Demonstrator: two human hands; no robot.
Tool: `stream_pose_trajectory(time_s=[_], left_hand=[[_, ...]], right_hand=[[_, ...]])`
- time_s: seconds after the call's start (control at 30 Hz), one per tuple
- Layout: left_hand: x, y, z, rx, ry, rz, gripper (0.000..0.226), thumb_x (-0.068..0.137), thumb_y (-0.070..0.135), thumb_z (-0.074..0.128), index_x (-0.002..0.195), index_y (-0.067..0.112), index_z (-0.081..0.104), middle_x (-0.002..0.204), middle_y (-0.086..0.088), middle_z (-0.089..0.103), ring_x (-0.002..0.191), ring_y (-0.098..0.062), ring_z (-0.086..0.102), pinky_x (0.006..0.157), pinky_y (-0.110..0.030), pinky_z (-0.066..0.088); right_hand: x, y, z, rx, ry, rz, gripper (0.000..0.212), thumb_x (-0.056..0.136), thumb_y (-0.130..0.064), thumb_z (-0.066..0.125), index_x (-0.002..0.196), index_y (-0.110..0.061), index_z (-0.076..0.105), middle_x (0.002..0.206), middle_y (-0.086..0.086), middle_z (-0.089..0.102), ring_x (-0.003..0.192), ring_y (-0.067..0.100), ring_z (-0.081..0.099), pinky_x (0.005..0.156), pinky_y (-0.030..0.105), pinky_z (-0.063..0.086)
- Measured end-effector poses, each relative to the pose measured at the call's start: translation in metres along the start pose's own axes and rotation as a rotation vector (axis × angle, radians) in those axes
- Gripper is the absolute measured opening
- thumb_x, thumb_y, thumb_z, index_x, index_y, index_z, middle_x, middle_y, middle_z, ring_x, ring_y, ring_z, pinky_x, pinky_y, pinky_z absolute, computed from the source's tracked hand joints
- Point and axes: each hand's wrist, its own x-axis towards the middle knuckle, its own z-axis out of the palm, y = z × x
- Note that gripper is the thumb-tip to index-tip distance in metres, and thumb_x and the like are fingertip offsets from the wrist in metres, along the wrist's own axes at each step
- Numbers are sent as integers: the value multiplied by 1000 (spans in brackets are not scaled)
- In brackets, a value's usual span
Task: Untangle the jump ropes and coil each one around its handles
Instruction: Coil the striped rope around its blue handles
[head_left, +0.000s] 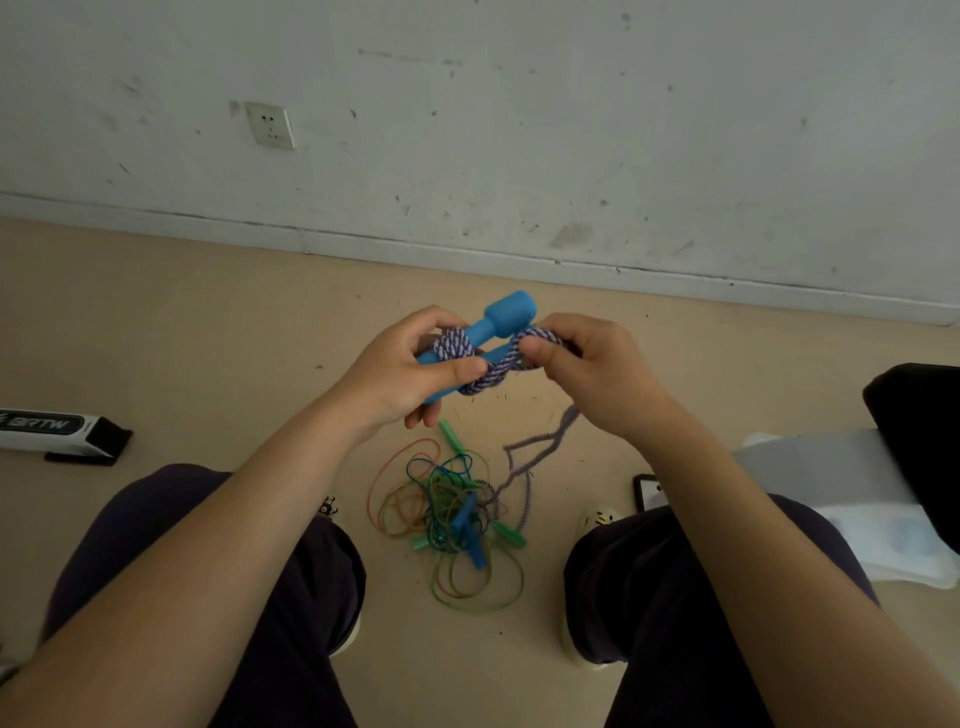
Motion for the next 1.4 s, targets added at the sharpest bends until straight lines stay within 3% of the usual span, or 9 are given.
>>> stream_pose_trajectory(time_s=[0.1,0.3,0.53,0.63,0.8,0.93,1.03,1.17,1.4], left_hand=[[0,2,-1,58,-100,-42,27,85,23,77,106,19,60,74,7,66,41,-22,52,34,-24,36],[-6,0,4,206,-349,-123,33,79,27,82,104,27,60,86,-3,72,44,-21,57,37,-26,40],[-10,-1,2,258,-411,-163,36,77,25,85,104,23,60,100,0,72,65,-29,72,43,-20,40],[-12,0,2,242,-410,-167,38,77,21,85,106,21,61,103,-2,72,73,-28,75,46,-22,44],[-13,5,6,158,-358,-167,48,65,31,90,105,21,66,89,-2,75,64,-27,72,45,-27,45],[-13,8,7,135,-294,-131,42,68,26,89,103,21,67,82,0,74,58,-24,69,44,-26,44],[-13,9,6,138,-253,-132,51,67,24,91,111,24,63,85,1,76,57,-23,69,44,-26,45],[-16,13,5,73,-239,-96,80,66,17,91,133,39,52,95,-3,76,56,-17,68,44,-21,46],[-16,16,-1,-101,-135,-30,57,70,14,85,123,26,66,81,-3,76,52,-16,66,41,-20,44]], right_hand=[[3,6,5,-166,104,-106,17,91,-23,67,87,-7,71,78,10,57,71,20,53,67,40,44],[2,5,22,-296,87,-271,29,77,-35,75,82,-6,74,87,8,53,79,16,48,63,22,37],[6,5,21,-172,-87,-16,39,73,-41,80,77,-6,65,72,1,53,64,8,44,61,31,35],[4,6,22,-128,-97,32,40,70,-41,82,80,-9,61,67,-6,50,57,3,41,56,23,32],[2,1,22,-20,-43,15,47,71,-38,83,96,-17,50,79,-2,53,62,2,43,58,20,40],[2,-2,22,46,-1,-1,47,72,-33,84,93,-11,49,92,9,57,74,23,55,62,31,48],[3,0,22,71,-32,-25,30,78,-30,80,82,-11,57,81,0,58,67,8,53,60,15,42],[3,0,16,135,-120,27,22,83,-30,75,82,-9,66,75,-9,62,68,-4,57,66,11,42],[6,3,4,530,-220,227,31,84,-35,73,106,-14,67,100,2,68,89,15,66,77,27,53]])
